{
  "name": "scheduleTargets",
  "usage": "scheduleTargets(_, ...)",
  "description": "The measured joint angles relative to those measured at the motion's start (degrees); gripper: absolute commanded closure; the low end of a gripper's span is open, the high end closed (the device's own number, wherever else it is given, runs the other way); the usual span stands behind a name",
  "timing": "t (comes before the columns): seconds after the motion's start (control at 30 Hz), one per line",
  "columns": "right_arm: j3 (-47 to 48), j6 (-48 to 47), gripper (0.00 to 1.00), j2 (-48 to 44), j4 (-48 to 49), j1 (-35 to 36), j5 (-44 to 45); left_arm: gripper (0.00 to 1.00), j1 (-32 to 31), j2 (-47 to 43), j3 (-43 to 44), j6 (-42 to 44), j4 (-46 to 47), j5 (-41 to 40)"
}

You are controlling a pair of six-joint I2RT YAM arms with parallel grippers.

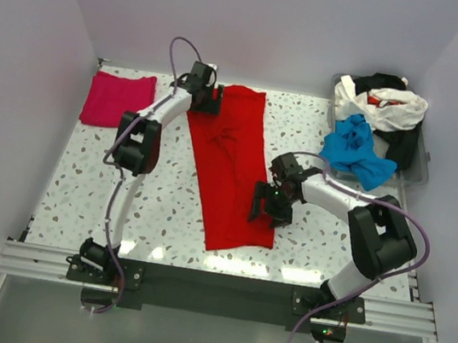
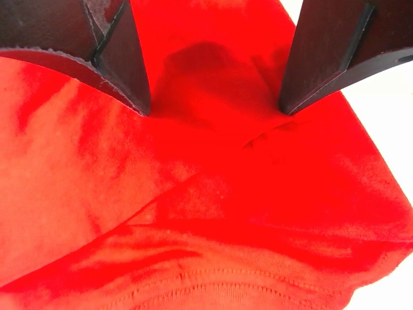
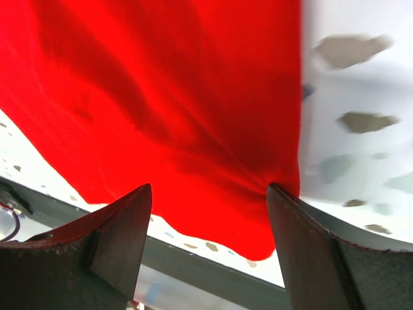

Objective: Fold and stack the t-shirts
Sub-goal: Fold the tshirt

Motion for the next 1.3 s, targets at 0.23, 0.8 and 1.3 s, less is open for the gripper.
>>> scheduleTargets(0.23,0.2,3.5,0.24,0.1,-0.3,4.2,0.0,0.09,-2.1,3.6,3.9,4.2,5.7,3.2)
scheduleTargets(0.8,7.6,3.5,0.19,1.4,-11.5,6.3,5.1,0.04,-2.6,-3.8,-0.1,8.4,8.3,5.7)
scheduleTargets(1.3,2.0,0.5,0.38,-3.1,-14.7,6.3,5.7,0.1,-10.3,-54.4,-59.1,-3.5,8.3,8.5)
